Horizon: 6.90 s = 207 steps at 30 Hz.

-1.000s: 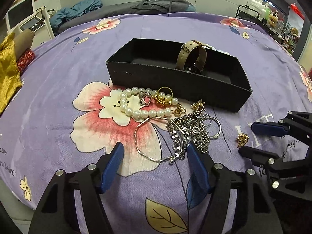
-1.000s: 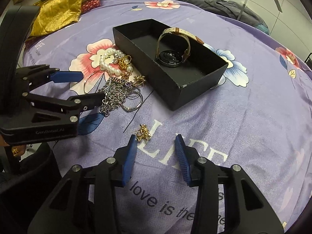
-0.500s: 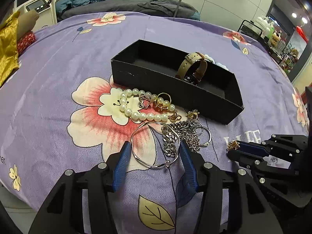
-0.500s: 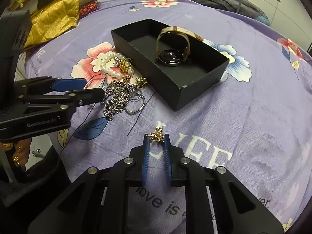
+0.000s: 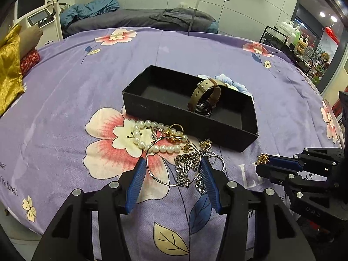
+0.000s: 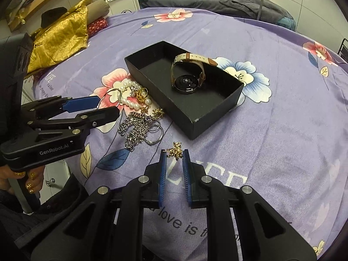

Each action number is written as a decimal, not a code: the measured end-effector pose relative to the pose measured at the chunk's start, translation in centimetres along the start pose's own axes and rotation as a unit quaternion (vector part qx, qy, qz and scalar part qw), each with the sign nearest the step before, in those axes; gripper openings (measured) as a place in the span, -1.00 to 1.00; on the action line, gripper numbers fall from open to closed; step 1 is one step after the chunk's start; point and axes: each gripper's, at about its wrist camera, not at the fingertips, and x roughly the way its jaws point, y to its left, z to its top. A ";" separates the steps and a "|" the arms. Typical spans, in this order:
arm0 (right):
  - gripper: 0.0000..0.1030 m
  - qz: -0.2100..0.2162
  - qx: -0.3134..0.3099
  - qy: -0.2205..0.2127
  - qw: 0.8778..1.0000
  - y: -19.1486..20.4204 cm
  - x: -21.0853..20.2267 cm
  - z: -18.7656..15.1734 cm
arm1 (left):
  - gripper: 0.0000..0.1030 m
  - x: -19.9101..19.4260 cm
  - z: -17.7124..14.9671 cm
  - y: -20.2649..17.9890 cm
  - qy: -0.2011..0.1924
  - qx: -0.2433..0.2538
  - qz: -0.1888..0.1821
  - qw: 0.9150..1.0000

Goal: Organize jewelry

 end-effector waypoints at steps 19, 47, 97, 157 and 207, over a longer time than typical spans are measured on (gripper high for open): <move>-0.70 0.016 0.036 -0.047 0.998 -1.2 -2.0 3.6 | -0.02 -0.1 3.3 0.0 -0.027 0.006 0.009 1.000; -0.54 -0.047 0.075 -0.038 0.995 -3.5 1.8 6.5 | 0.54 2.0 7.2 0.5 -0.041 -0.015 0.028 0.999; 0.18 0.002 -0.049 0.019 0.999 3.1 5.4 1.0 | 0.01 5.7 2.9 2.9 0.018 0.005 0.028 0.999; -0.85 0.083 -0.013 -0.129 0.988 2.7 -9.3 8.4 | 0.01 -5.1 7.4 1.9 -0.089 -0.004 0.025 0.996; 0.08 -0.033 0.082 -0.060 0.994 -4.1 0.1 8.4 | 0.87 3.7 9.3 2.5 -0.037 -0.001 0.063 0.997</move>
